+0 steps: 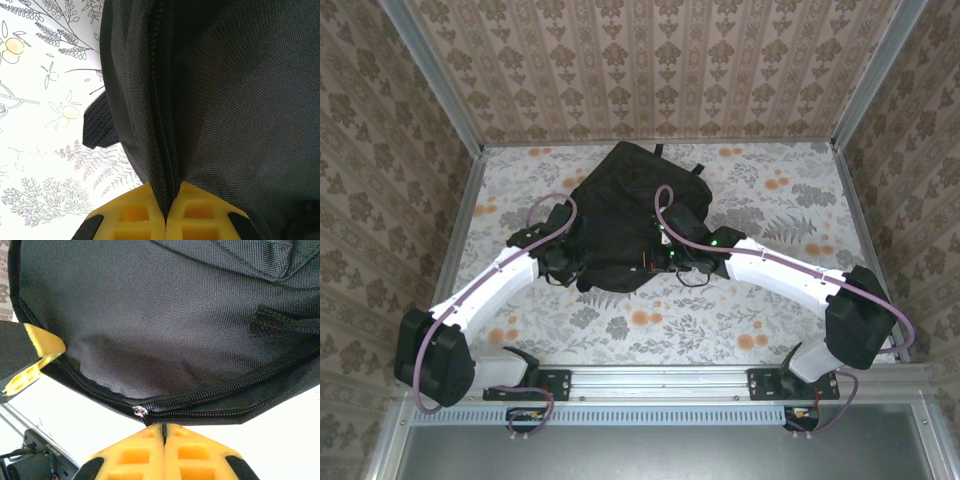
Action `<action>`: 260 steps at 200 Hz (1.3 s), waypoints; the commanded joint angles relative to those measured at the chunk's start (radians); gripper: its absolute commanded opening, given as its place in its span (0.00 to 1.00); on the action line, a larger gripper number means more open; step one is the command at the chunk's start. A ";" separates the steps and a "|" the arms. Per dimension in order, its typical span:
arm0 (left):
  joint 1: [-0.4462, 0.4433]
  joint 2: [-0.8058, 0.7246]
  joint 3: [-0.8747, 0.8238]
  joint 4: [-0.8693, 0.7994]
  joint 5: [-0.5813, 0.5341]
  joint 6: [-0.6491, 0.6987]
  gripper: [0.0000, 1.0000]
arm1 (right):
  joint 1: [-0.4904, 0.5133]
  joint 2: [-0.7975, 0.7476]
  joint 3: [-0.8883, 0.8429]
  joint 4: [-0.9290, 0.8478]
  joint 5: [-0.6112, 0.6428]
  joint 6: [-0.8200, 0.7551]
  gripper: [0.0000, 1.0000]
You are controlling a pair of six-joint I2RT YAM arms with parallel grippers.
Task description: Pack the student bag
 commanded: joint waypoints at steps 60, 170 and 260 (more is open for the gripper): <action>0.001 -0.059 -0.021 -0.053 -0.083 0.030 0.00 | -0.076 -0.003 0.070 -0.193 0.107 -0.144 0.00; 0.001 -0.066 -0.024 -0.057 -0.091 0.042 0.00 | -0.139 0.066 0.184 -0.276 0.223 -0.235 0.00; -0.005 -0.068 -0.031 -0.049 -0.091 0.053 0.00 | -0.194 0.181 0.290 -0.372 0.405 -0.284 0.00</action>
